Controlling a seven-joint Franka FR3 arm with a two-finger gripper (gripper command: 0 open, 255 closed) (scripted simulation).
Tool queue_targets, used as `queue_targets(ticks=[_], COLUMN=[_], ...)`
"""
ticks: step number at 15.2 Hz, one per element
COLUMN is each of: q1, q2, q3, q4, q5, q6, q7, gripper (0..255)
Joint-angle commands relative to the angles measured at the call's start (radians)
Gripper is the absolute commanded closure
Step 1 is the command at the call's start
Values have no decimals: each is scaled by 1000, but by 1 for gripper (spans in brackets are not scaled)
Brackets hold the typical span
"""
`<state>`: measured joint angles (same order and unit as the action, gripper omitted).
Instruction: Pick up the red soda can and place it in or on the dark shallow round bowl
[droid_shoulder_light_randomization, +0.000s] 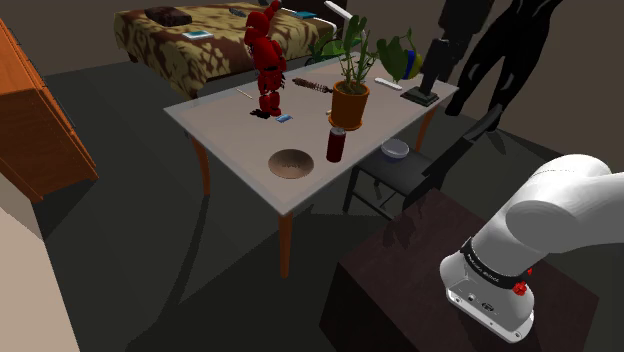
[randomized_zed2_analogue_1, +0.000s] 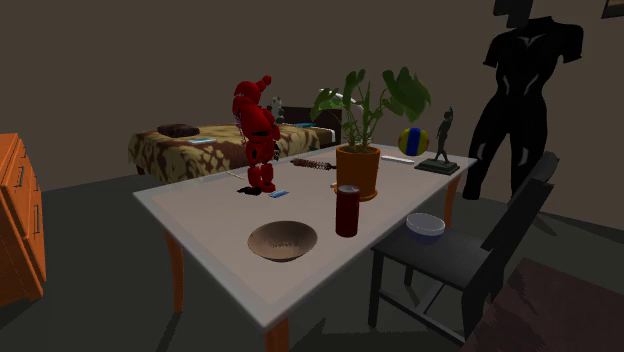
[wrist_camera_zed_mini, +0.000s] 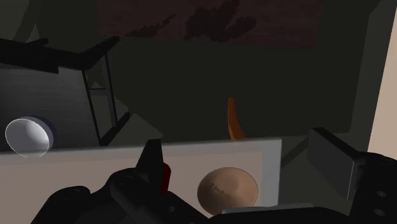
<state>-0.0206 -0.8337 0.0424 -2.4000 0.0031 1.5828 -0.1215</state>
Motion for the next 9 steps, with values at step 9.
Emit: queue_targets(ticks=[9], q1=[-21], q2=[245], q3=[-35], q4=[-17], q5=[-25], q6=[250], q7=[-40], gripper=[0])
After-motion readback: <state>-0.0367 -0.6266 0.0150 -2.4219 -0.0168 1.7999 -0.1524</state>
